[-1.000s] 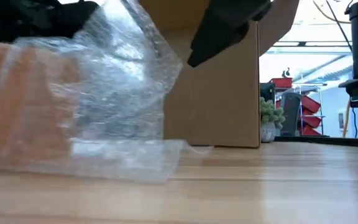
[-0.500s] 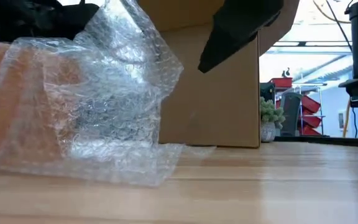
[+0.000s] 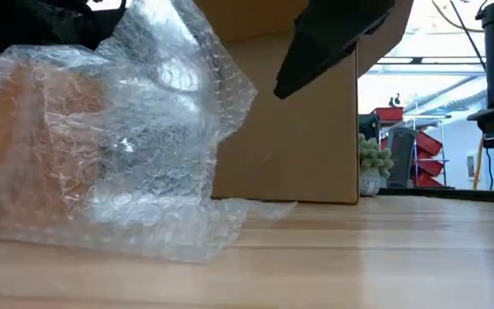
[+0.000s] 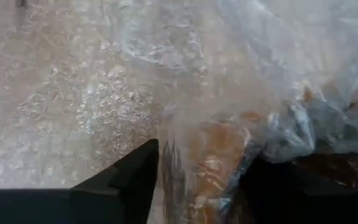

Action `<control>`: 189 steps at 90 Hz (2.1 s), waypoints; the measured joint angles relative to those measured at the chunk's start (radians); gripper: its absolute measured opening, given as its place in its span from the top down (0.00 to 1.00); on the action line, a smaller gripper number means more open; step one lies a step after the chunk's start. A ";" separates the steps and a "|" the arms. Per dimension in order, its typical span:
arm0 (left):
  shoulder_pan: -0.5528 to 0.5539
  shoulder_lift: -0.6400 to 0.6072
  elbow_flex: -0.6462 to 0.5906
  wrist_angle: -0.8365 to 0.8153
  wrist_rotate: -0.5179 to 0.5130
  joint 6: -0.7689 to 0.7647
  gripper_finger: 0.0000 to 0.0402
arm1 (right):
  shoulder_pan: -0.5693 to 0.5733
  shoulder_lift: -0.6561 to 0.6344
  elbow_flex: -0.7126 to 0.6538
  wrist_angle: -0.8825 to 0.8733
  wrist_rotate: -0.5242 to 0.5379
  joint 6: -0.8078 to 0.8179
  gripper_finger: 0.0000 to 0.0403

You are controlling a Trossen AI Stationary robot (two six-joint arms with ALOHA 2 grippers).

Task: Wrap mug
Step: Wrap the yellow mug in the bubble wrap

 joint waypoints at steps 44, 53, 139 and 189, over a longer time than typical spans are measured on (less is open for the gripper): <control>0.000 0.000 0.179 -0.266 -0.055 0.053 0.39 | 0.000 0.000 -0.001 0.032 0.000 -0.001 0.33; -0.001 0.000 0.219 -0.332 -0.101 0.057 0.39 | 0.000 0.000 -0.001 0.031 0.000 0.000 0.33; 0.000 -0.064 0.262 -0.425 -0.154 0.139 0.39 | 0.006 0.000 -0.001 0.029 0.000 0.005 0.33; -0.035 -0.181 0.230 -0.365 -0.130 0.103 0.39 | 0.006 0.000 -0.001 0.029 -0.001 0.004 0.33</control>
